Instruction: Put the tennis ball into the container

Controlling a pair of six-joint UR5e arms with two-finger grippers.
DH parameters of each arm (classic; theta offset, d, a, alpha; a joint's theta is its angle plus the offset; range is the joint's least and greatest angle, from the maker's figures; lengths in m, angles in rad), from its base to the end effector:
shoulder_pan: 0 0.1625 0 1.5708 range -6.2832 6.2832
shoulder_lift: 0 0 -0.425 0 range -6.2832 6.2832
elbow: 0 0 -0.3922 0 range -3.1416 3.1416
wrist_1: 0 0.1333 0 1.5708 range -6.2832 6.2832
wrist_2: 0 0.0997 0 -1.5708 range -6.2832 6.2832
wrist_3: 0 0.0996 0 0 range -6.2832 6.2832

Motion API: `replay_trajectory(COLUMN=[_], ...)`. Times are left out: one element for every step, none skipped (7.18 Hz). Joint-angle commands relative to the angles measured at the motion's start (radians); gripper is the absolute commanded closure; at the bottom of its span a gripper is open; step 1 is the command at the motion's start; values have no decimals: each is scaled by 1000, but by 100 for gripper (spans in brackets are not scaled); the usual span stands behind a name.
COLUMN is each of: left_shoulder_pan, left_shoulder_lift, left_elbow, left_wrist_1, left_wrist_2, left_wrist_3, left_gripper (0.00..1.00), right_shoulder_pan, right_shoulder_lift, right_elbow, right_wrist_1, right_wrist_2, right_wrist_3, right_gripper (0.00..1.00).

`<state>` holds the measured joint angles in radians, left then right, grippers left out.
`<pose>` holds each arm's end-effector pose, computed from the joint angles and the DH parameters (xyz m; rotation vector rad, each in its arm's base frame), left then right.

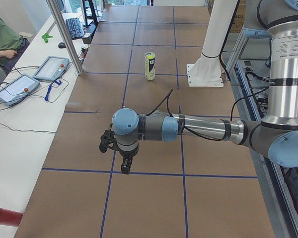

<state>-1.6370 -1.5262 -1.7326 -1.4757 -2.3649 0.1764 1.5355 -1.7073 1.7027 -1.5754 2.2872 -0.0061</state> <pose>-0.0933 -0.4666 0.6088 0.1169 0.7861 0.1131 0.0526 -0.4355 0.6614 -0.0193 -0.7162 -0.0363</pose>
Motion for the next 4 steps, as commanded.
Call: replay_trajectory(left_shoulder_pan=[-1, -1, -1, -1], left_shoulder_lift=[1, 1, 6, 3], left_elbow=[-2, -1, -2, -10], left_wrist_1=[0, 2, 2, 2], left_wrist_2=[1, 1, 3, 3], left_wrist_3=[0, 0, -1, -1], left_gripper=[0, 0, 0, 0], right_shoulder_pan=[0, 0, 0, 0], right_shoulder_lift=[0, 1, 0, 0], right_elbow=[0, 0, 0, 0], right_wrist_1=[0, 0, 0, 0], right_wrist_2=[0, 0, 0, 0], right_wrist_3=[0, 0, 0, 0], right_gripper=[0, 0, 0, 0])
